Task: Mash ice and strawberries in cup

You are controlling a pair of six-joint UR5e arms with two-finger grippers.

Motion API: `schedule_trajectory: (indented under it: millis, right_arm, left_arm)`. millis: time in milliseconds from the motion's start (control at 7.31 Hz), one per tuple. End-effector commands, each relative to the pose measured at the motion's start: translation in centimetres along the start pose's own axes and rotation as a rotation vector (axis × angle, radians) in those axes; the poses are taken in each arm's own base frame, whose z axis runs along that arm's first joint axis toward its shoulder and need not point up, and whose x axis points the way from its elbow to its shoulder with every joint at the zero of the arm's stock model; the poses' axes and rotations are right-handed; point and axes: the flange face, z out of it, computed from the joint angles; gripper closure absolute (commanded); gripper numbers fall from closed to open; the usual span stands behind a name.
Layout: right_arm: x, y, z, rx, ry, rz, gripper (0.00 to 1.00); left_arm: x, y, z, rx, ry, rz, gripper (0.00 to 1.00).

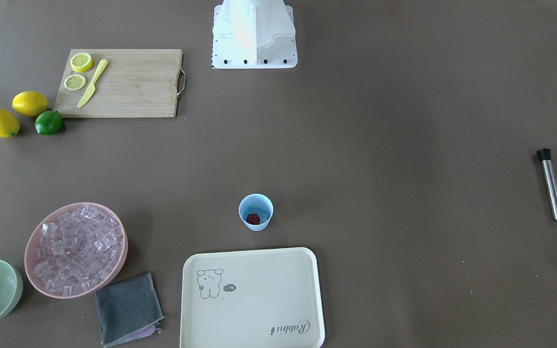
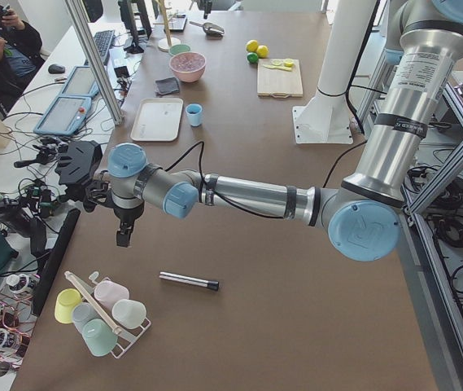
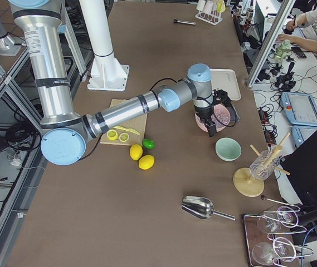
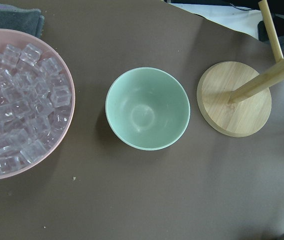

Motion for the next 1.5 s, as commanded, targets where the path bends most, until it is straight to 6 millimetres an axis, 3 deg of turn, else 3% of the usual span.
schedule_trajectory:
  millis: [0,274,410,684,957,1368]
  right_arm:
    - [0.5,1.3,0.4,-0.020,0.003,0.012,0.00]
    - [2.4,1.8,1.9,-0.052,0.019,0.080,0.00]
    - [3.9,3.4,2.4,-0.075,0.021,0.109,0.00]
    - [5.9,5.5,1.3,-0.081,-0.045,0.158,0.00]
    - [7.6,5.2,-0.4,-0.053,-0.047,0.189,0.00]
    - [7.7,4.4,-1.2,-0.033,-0.045,0.185,0.00]
  left_arm:
    - [0.7,2.4,-3.8,-0.010,-0.011,-0.036,0.02]
    - [0.7,5.3,-5.2,-0.008,-0.008,-0.037,0.02]
    - [0.1,6.4,-4.9,-0.014,-0.012,-0.042,0.02]
    - [0.8,6.3,-5.9,-0.007,-0.012,-0.041,0.02]
    - [0.5,6.4,-5.7,-0.013,-0.017,-0.043,0.02]
    - [-0.2,7.1,-5.1,-0.031,-0.021,-0.054,0.02]
